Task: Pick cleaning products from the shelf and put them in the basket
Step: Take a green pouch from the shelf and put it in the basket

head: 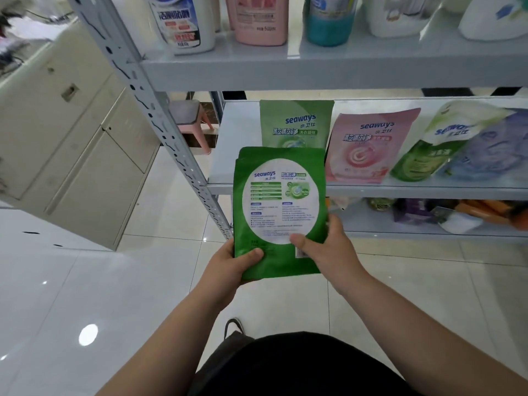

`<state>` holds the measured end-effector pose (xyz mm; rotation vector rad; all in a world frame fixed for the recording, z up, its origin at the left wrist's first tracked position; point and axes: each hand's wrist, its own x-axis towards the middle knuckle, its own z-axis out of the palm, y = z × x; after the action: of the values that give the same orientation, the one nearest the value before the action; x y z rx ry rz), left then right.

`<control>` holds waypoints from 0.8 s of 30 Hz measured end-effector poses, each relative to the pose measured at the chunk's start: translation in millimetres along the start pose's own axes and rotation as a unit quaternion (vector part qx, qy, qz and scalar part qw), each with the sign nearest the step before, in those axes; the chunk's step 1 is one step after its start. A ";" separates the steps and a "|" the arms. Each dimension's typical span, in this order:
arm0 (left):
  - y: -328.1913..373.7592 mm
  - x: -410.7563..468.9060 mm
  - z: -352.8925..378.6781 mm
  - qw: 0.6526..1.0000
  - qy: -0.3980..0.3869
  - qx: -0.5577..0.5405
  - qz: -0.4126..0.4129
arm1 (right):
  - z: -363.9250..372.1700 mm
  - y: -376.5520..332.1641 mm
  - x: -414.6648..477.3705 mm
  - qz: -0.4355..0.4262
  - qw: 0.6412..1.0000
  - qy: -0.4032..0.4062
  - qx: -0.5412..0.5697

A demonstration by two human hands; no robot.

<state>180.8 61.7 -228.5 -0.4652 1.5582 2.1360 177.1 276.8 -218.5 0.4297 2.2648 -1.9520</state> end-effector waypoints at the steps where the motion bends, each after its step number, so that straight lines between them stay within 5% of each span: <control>1: 0.8 1.2 0.4 1.000 0.024 0.009 0.013 | 5.2 -3.4 -1.2 -0.021 0.999 0.013 -0.026; 4: 5.0 2.2 6.0 0.978 0.089 0.162 0.098 | 25.9 -17.9 -6.1 -0.022 0.997 -0.058 -0.048; 6: 7.0 0.1 11.6 0.928 0.058 0.325 0.171 | 47.8 -26.6 -9.2 0.050 0.986 -0.154 0.047; 8: 6.9 -2.6 13.2 0.876 0.016 0.435 0.207 | 67.1 -24.0 -4.2 0.059 0.983 -0.132 0.110; 10: 8.4 -3.3 3.2 0.862 -0.046 0.454 0.220 | 77.7 -24.8 3.3 0.061 0.986 -0.055 0.146; 13: 22.5 1.1 -25.6 0.861 -0.094 0.429 0.254 | 79.3 -26.3 15.4 0.114 0.972 0.008 0.205; 17: 52.3 26.9 -71.0 0.915 0.095 0.352 0.174 | 80.6 -29.0 18.6 0.144 0.954 -0.036 0.260; 20: 70.1 39.8 -103.1 0.981 -0.037 0.188 -0.019 | 85.6 -29.6 13.9 0.170 0.933 -0.095 0.301; 24: 73.3 42.5 -121.6 0.974 -0.211 0.054 -0.066 | 97.9 -30.8 10.0 0.176 0.922 -0.127 0.320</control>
<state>106.0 -66.3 -228.9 -0.0647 1.3489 1.8830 149.6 178.0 -207.8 0.5536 1.2491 -2.3282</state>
